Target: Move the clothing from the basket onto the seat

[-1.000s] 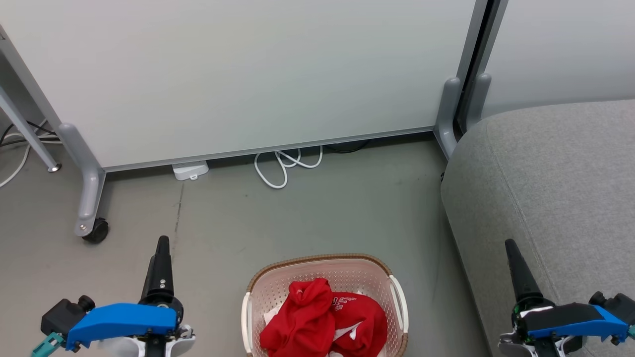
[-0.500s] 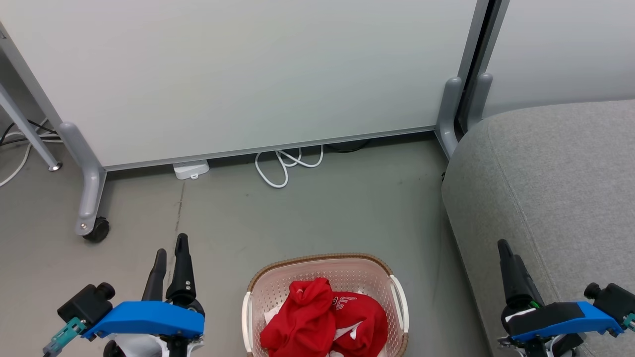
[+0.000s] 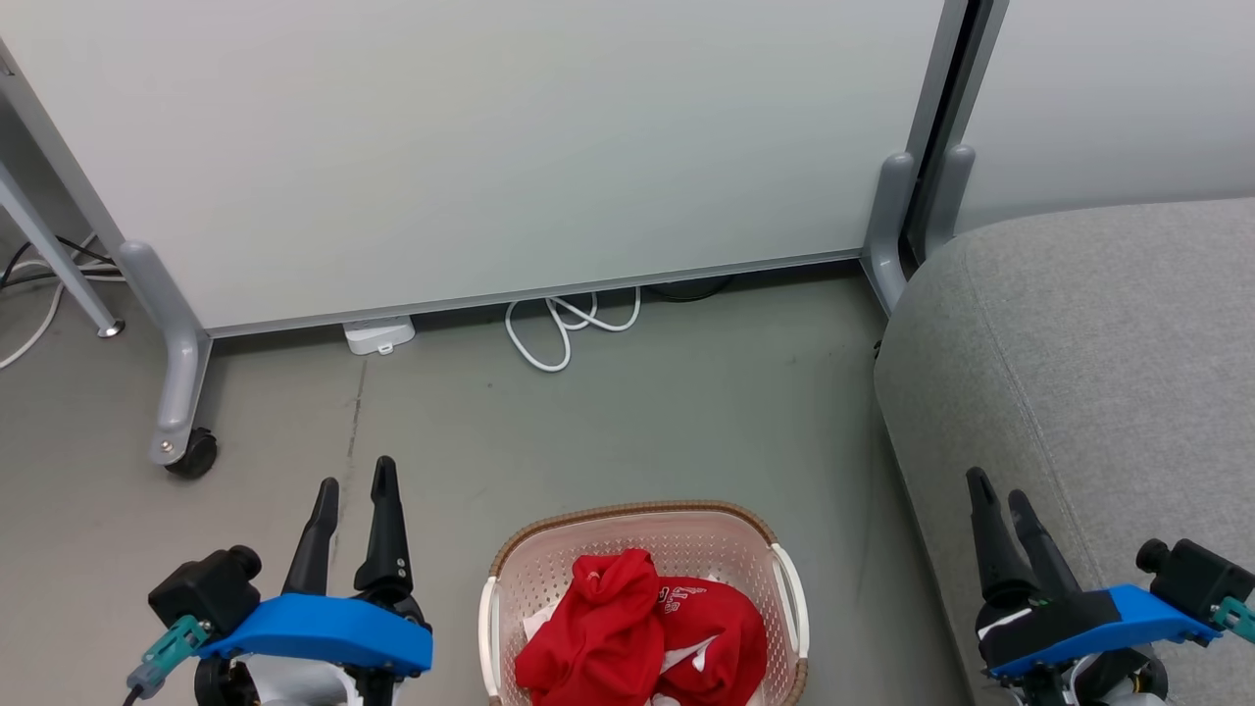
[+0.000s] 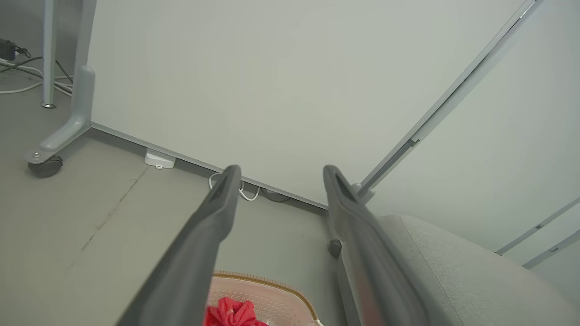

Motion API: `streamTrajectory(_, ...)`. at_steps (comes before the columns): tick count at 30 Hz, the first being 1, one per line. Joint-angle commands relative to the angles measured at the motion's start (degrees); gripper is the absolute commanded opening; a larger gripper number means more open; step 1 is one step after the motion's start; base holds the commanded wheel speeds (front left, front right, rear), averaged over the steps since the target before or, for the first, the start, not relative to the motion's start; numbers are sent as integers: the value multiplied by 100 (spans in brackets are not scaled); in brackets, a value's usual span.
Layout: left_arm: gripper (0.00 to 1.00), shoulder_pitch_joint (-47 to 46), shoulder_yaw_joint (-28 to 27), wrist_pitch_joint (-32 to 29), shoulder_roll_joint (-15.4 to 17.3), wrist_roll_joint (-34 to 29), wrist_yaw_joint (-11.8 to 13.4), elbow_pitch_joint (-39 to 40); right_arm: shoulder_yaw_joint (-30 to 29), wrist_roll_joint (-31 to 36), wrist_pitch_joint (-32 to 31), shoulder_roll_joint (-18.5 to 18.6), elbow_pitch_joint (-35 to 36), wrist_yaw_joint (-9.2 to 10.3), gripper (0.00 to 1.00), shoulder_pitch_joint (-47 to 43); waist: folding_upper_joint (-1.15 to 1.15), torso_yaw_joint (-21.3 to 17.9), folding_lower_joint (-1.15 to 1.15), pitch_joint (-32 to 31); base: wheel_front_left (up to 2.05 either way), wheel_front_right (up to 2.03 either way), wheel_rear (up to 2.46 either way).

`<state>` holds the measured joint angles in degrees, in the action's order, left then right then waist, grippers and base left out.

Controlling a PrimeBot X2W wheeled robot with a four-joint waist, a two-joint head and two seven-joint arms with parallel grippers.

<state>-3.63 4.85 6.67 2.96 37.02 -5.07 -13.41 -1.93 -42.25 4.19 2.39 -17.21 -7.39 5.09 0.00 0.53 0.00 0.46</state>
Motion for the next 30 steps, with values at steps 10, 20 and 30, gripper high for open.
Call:
streamTrajectory(10,100,-125,107,195,30,-710,0,63,-93,825,83,50,131,-10,100,43,0,16,0,-12,0,0,0)
streamTrajectory(20,100,-146,147,338,9,-1176,55,-81,-149,1531,158,55,167,-11,100,40,0,17,0,-9,0,0,0)
streamTrajectory(30,100,-169,143,473,-4,-1483,69,-249,-154,2086,261,59,168,-12,100,36,0,38,0,-15,0,0,0)
